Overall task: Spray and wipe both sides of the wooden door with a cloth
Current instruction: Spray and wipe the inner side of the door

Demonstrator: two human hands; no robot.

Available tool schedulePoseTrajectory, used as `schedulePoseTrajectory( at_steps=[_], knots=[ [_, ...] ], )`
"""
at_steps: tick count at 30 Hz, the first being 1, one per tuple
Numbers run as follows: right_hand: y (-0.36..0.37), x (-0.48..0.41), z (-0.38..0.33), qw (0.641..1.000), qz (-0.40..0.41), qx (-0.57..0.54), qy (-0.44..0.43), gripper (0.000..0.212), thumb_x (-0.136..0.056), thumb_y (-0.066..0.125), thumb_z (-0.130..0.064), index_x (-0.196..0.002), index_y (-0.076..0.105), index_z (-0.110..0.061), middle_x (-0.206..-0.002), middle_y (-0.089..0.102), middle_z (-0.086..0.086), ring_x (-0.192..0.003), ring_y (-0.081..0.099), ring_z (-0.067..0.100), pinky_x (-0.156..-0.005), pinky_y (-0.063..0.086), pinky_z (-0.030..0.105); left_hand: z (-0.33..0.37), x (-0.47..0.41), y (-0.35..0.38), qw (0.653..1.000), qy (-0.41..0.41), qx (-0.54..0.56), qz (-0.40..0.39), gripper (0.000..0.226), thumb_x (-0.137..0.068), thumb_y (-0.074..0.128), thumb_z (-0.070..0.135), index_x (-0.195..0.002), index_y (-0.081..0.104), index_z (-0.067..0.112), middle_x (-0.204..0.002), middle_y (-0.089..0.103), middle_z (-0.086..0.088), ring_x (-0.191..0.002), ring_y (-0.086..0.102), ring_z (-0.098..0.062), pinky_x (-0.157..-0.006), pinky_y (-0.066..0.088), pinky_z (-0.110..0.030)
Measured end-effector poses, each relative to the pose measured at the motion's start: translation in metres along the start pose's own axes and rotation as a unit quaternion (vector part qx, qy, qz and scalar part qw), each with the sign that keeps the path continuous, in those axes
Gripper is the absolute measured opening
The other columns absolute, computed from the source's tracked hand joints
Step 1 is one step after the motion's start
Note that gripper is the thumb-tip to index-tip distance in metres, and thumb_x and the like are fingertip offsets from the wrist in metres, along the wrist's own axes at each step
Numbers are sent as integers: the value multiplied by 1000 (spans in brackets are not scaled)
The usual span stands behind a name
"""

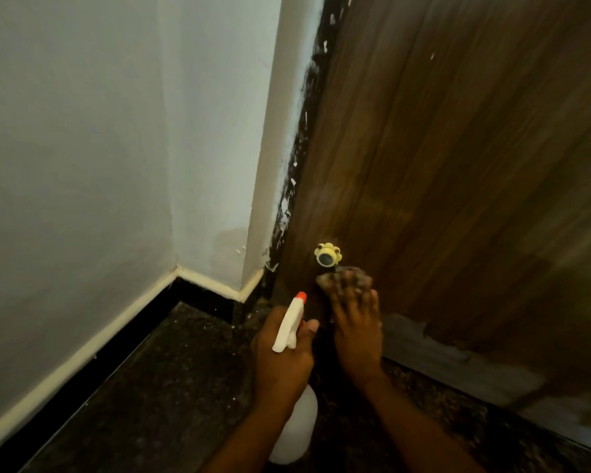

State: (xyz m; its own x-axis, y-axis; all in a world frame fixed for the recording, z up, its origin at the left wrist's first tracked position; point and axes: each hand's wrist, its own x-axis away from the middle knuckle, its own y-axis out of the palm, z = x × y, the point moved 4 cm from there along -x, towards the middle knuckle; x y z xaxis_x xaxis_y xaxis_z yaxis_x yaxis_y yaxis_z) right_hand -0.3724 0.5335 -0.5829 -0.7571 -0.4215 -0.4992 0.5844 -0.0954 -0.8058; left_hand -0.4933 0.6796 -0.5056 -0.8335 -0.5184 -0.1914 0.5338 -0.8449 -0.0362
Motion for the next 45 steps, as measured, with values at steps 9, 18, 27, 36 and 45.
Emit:
schedulePoseTrajectory(
  at_steps=[9, 18, 27, 36, 45],
  knots=[
    [-36, -101, -82, 957, 37, 202, -207, 68, -100, 30, -28, -156, -5, -12, -163, -14, 14, -150, -17, 32, -116, -18, 49, -15, -5, -18, 999, -14, -30, 15, 35, -76, 76, 15, -100, 56, 29, -83, 55, 23, -79, 55, 4, -74, 38, -14],
    [-11, -70, -73, 992, 56, 83, -82, 58, -102, 25, -26, -159, 17, -16, -166, 5, 7, -153, 3, 25, -119, -18, 52, -21, -10, -3, 999, 8, -31, -18, 42, -79, 73, 15, -118, 60, 18, -102, 59, 8, -98, 56, -12, -87, 41, -27],
    [44, 99, 59, 993, -12, -25, 116, 58, -88, 41, -15, -145, 50, -15, -167, -7, 7, -153, 6, 30, -124, 4, 45, -22, 20, 38, 984, -5, -82, -156, 31, -73, 79, 15, -93, 59, 28, -79, 52, 26, -79, 51, -2, -65, 36, 0],
    [13, 26, 32, 978, 21, -132, 163, 64, -96, 42, -14, -157, 25, -17, -166, 2, 14, -152, 2, 36, -124, 3, 48, -21, 32, 60, 989, -21, -47, -136, 33, -76, 76, 16, -101, 59, 30, -80, 56, 24, -75, 58, 11, -71, 41, -11],
    [16, 79, 82, 826, 73, -226, 511, 77, -94, 50, -17, -156, 8, -1, -161, -20, 26, -150, 7, 46, -118, 28, 51, -17, 48, 92, 986, -44, -19, -162, 43, -78, 74, 14, -118, 60, 22, -96, 60, 11, -96, 56, -14, -83, 39, -25]
  ],
)
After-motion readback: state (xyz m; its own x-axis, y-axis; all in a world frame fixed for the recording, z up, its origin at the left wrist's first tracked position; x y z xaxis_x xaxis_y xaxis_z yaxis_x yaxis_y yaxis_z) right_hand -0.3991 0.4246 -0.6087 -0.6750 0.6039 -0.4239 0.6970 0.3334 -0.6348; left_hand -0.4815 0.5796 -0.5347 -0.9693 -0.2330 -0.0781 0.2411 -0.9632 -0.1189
